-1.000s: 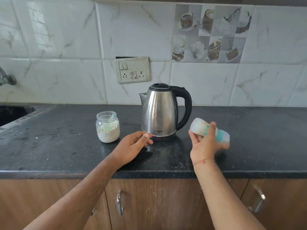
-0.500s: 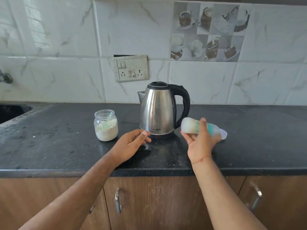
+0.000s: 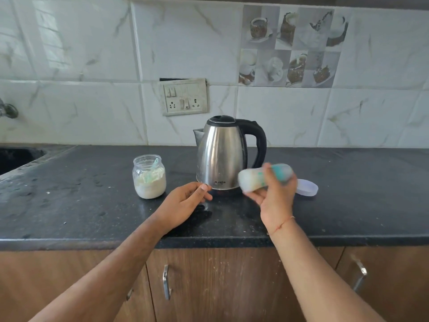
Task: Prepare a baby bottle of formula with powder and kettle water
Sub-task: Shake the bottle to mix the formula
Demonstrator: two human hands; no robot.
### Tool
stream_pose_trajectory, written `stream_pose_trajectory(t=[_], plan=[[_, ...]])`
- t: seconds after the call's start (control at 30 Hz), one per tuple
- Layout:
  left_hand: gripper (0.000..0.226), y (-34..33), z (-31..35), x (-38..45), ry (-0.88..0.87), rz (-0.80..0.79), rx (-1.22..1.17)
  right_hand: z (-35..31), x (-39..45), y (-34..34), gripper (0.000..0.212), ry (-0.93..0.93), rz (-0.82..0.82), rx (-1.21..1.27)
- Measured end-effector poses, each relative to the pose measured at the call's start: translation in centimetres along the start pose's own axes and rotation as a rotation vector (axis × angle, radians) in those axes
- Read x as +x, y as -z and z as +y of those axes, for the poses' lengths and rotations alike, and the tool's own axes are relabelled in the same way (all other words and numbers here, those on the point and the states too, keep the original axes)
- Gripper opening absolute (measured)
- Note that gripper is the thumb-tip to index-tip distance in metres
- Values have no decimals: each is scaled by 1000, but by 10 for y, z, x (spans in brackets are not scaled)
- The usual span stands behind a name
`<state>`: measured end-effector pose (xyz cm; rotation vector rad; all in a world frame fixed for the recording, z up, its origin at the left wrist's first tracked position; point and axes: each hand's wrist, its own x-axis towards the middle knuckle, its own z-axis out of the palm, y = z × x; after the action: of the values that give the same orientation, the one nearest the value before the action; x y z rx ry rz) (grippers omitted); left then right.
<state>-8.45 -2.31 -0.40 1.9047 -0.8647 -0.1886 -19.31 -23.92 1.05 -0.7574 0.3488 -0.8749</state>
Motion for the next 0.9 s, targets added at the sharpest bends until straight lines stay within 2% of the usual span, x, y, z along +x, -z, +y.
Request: stream_pose_trajectory(t=[0.03,0.07,0.1,0.17,0.2,0.23,0.3,0.33,0.43,0.47,0.5,0.57,0.6,0.63,0.7,0.73,0.77,0.83,0.87,0.9], plan=[[46,0,1,0,2,-1,2,1,10,8,61,68,118,131],[49,-1,1,-1,-1,2,4,0,13,11,61,69,152,202],[52,-2,1,-1,-7,4,3,-6,6,5,59,34,76,160],[51,-1,1,-1,2,2,1,3,0,7,55,-95,-158,-122],[48,-2,1,-1,1,4,3,2,-4,3,56,-134,-189,-173],[46,-1,0,0,-3,7,7,1,-3,-1,58,-97,-143,-158],[42,-2,0,0,4,8,-3,-1,9,9,59,54,112,120],[42,-3,0,-1,4,12,-2,-3,12,11,55,52,146,184],[43,-3,0,0,9,7,0,2,3,8,47,-137,-183,-133],[42,-3,1,-1,6,5,7,0,-1,4,51,-179,-203,-178],[42,-2,0,0,-1,5,15,-1,0,0,54,-135,-162,-155],[47,-2,2,-1,0,1,5,-2,11,10,59,31,85,134],[52,-2,3,-2,-2,2,2,-2,15,12,61,37,130,203],[56,-2,3,-2,-5,2,3,-6,10,7,60,1,65,169],[59,-1,4,-3,6,-11,8,2,2,8,54,-104,-163,-129],[58,-2,5,-3,7,-12,13,1,-1,5,54,-147,-190,-161],[56,-1,4,-2,4,-9,15,0,1,0,57,-114,-141,-142],[55,-2,4,-2,8,-6,1,-2,9,7,65,42,113,120],[54,-3,4,-3,11,2,-1,-2,13,9,65,54,155,179],[51,-3,2,-2,10,5,3,-5,8,5,63,19,86,134]])
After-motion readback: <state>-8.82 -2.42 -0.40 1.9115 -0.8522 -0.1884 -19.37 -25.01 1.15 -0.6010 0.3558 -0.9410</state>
